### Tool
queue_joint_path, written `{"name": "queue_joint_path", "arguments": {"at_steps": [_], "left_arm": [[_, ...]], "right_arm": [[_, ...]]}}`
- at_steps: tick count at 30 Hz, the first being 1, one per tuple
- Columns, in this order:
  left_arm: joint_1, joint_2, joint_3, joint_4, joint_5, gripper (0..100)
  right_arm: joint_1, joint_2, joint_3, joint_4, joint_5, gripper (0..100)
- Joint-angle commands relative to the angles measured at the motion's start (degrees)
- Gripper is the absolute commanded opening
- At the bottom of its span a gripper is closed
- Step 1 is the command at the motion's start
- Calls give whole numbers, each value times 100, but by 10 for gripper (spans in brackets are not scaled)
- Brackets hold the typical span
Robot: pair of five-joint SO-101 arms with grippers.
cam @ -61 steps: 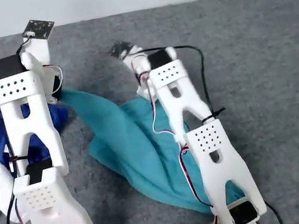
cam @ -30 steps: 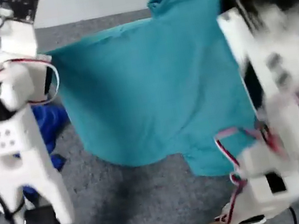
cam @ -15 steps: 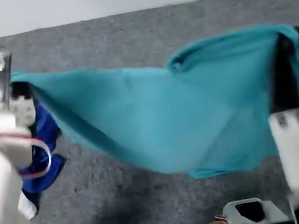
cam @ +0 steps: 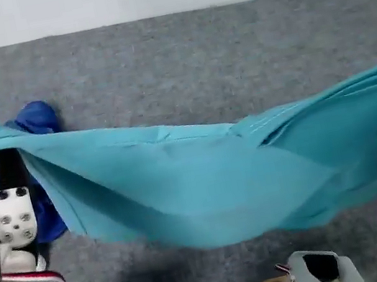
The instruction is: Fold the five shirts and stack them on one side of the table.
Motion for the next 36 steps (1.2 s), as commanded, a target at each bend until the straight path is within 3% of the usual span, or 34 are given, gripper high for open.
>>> {"name": "queue_joint_path", "arguments": {"at_steps": [1,13,18,29,36], "left_arm": [[26,-9,13,-229,79,15],[26,-18,13,-492,79,15],[18,0,725,-677,79,15],[-9,563,4110,-3604,26,15],[-18,2338,4470,-5451,26,15]], "right_arm": [[48,251,26,-400,-62,9],[48,338,53,-453,-35,9],[31,971,53,-180,-62,9],[-57,3037,44,-462,-70,9],[-567,4541,9,-1270,-35,9]]}}
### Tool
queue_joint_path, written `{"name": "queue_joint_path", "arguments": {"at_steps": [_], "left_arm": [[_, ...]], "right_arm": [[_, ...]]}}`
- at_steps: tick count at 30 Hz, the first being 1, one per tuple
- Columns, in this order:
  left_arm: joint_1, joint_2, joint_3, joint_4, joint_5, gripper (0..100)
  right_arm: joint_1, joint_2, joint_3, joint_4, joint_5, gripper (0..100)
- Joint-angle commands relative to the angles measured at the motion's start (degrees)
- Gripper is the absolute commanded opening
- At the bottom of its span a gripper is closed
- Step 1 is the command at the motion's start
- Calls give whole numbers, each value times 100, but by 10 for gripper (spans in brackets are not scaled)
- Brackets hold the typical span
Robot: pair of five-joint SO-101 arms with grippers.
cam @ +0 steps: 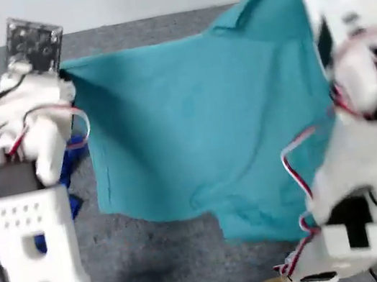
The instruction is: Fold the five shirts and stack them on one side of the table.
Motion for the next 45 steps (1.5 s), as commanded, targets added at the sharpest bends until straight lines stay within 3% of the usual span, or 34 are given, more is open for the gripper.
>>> {"name": "queue_joint_path", "arguments": {"at_steps": [1,7,10,24,27,38,45], "left_arm": [[-35,791,-127,-791,26,15],[-35,2163,-1103,-1020,18,15],[-44,2743,-1411,-967,-62,15],[-9,3305,-1534,1081,-774,15],[-44,3305,-1534,1486,-905,15],[-193,3297,-1534,3165,-1099,15],[-176,3305,-1499,4070,-1055,15]], "right_arm": [[-171,629,-70,-743,-44,9],[-171,1684,-79,-2035,-62,9],[-180,2105,-79,-1991,-53,9],[-163,2018,-79,1745,255,9],[-31,1613,290,1815,369,9],[48,-1218,5125,1648,738,9],[13,-2870,8149,523,949,9]]}}
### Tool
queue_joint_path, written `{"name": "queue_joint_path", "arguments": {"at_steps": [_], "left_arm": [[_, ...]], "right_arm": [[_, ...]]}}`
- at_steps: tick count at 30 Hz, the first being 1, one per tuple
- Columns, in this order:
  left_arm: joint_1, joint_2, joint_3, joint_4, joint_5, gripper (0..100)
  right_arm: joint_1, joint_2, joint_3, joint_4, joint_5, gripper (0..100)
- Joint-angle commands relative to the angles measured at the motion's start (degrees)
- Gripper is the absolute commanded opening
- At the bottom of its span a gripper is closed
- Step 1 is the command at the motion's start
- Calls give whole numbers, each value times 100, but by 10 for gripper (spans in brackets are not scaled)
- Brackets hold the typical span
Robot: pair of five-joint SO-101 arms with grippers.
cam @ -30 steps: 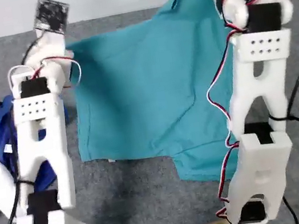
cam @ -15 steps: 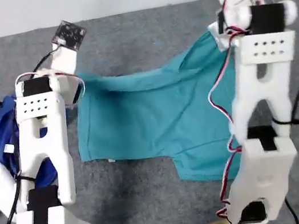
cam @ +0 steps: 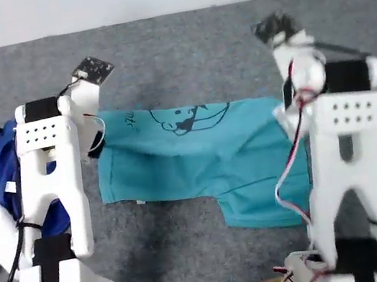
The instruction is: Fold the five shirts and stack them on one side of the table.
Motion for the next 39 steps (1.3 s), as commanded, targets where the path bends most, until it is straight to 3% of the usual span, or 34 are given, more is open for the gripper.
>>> {"name": "queue_joint_path", "arguments": {"at_steps": [1,9,20,28,33,39], "left_arm": [[-53,-44,-242,404,26,15],[-26,-9,-242,905,97,15],[-35,0,514,738,88,15],[-9,-35,549,756,-114,67],[-26,-26,541,756,-343,80],[-62,-53,426,809,-360,80]], "right_arm": [[22,-954,1530,-567,79,9],[40,-2316,3112,-875,466,9],[66,-2870,4826,-1956,844,9],[66,-3064,4879,-1525,835,24],[66,-3064,4879,-1077,844,139],[66,-3090,4501,-435,844,207]]}}
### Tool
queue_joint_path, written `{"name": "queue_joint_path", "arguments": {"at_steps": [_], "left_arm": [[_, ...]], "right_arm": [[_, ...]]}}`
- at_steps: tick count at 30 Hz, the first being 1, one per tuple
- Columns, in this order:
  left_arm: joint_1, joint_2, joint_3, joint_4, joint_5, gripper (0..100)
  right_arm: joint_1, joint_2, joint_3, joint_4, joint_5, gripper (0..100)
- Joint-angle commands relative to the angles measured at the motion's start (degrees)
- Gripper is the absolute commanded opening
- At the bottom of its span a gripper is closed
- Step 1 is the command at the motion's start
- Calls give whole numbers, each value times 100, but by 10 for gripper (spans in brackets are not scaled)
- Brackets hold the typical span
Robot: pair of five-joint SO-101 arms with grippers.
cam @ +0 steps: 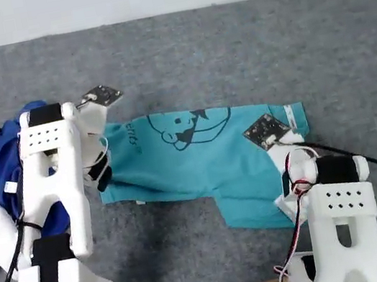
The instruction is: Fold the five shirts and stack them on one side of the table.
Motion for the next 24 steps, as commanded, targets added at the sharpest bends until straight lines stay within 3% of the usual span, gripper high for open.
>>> {"name": "queue_joint_path", "arguments": {"at_steps": [1,5,11,24], "left_arm": [[-44,-97,-259,141,-88,80],[-44,-123,-1253,448,-62,80],[53,-791,-1868,440,-79,120],[62,-1029,-242,132,-62,135]], "right_arm": [[75,-189,-492,374,44,218],[356,-497,-1073,312,9,243],[1534,-523,-1125,-541,-193,245],[1385,1033,-316,-2870,-686,242]]}}
